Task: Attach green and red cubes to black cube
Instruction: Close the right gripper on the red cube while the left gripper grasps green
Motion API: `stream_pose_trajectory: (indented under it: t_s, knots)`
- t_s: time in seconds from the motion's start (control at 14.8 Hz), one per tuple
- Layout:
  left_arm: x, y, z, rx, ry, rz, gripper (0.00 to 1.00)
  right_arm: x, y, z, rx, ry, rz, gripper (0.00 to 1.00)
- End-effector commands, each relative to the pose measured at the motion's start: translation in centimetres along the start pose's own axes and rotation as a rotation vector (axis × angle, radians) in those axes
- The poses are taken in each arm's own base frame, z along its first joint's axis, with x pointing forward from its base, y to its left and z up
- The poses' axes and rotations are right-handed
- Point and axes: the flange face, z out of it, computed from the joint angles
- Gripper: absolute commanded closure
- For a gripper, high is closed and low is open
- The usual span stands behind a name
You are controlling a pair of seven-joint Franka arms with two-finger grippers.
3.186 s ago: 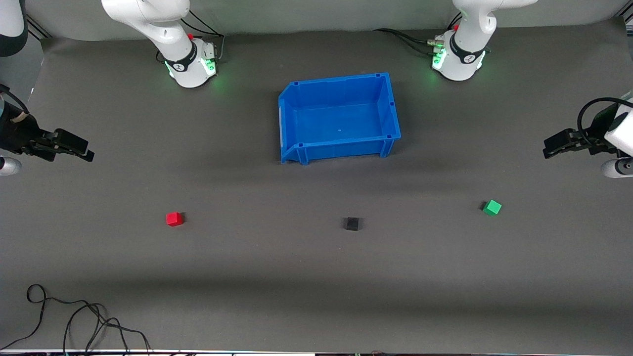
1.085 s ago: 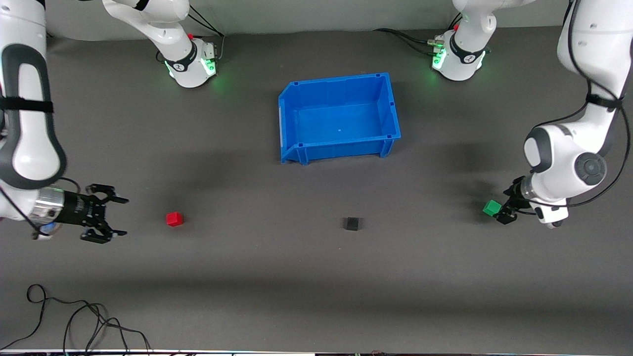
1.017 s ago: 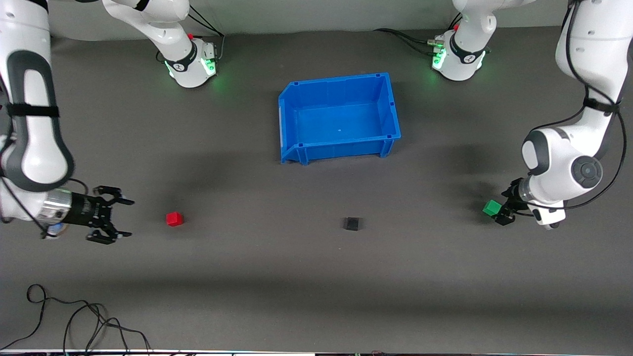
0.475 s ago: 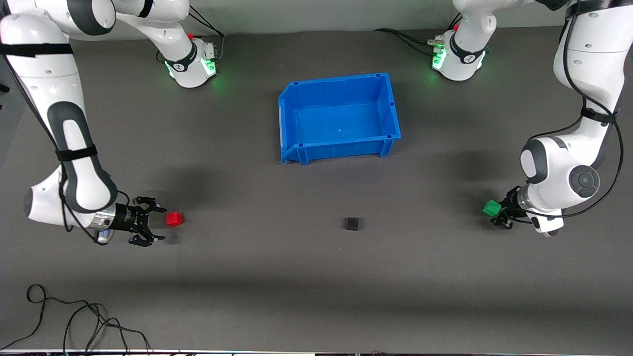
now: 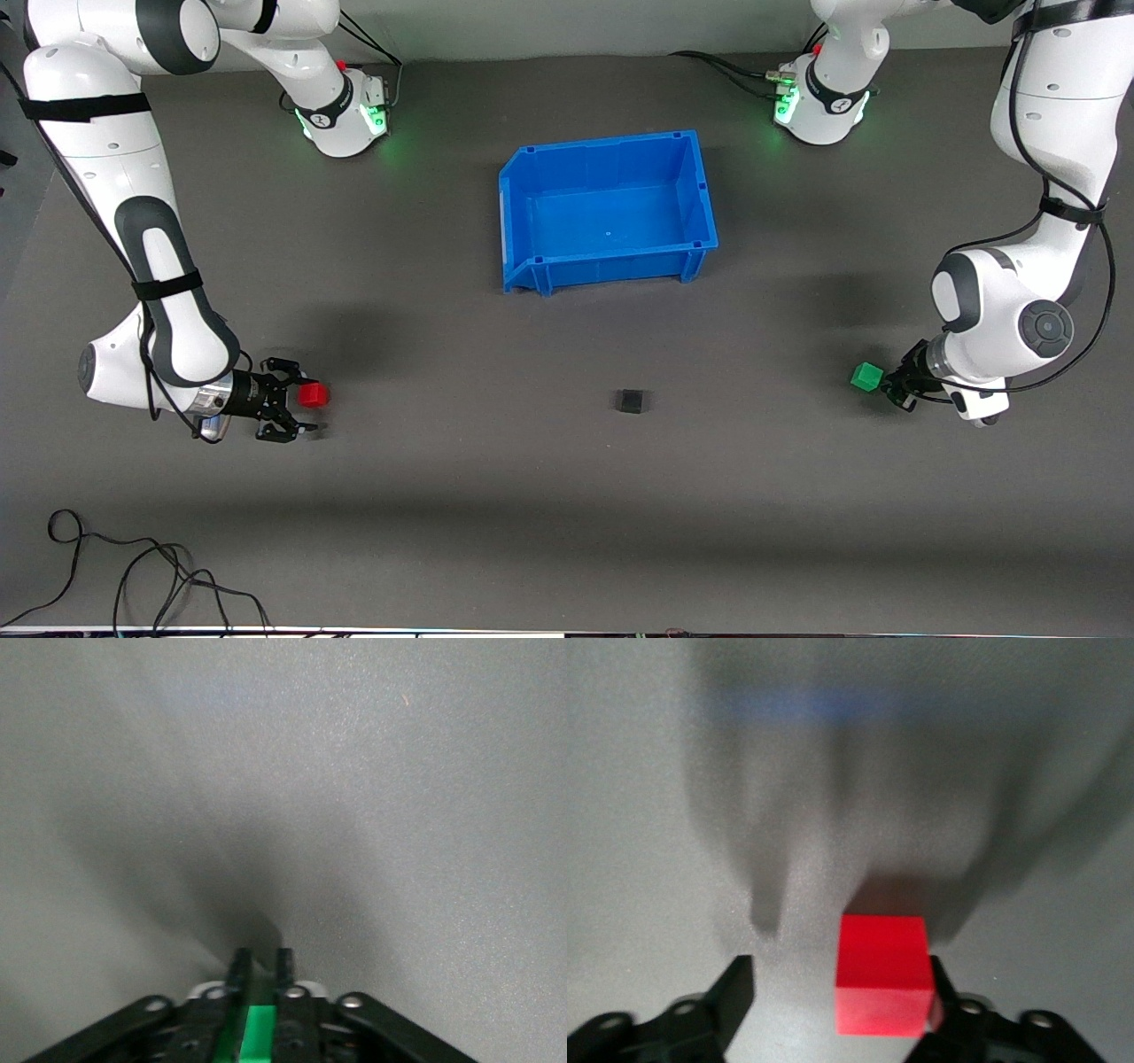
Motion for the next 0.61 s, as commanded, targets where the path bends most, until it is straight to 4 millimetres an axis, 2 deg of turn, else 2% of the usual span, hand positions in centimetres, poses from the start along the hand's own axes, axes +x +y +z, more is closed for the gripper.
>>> stream_pose_trajectory:
  t_s: [0.0, 0.2, 0.27, 0.34, 0.47, 0.54]
  knots:
    - [0.54, 0.51, -0.67, 0.001, 0.002, 0.002, 0.91, 0.24, -0.25, -0.22, 0.022, -0.009, -0.008, 0.36]
    - [0.37, 1.18, -1.27, 0.023, -0.016, 0.011, 0.56, 0.29, -0.18, -0.29, 0.021, -0.009, -0.008, 0.40]
    - [-0.12, 1.16, -1.02, 0.045, -0.033, 0.018, 0.53, 0.31, -0.21, -0.26, 0.021, -0.009, -0.008, 0.43]
    - [-0.10, 1.22, -1.17, 0.054, -0.039, 0.018, 0.48, 0.36, -0.15, -0.32, 0.022, -0.011, -0.013, 0.50]
    - [-0.23, 1.41, -1.43, 0.063, -0.048, 0.005, 0.46, 0.57, -0.12, -0.48, 0.023, -0.012, -0.024, 0.72]
    - [-0.27, 1.35, -1.36, 0.065, -0.050, 0.002, 0.43, 0.48, -0.17, -0.64, 0.024, -0.013, -0.025, 0.73]
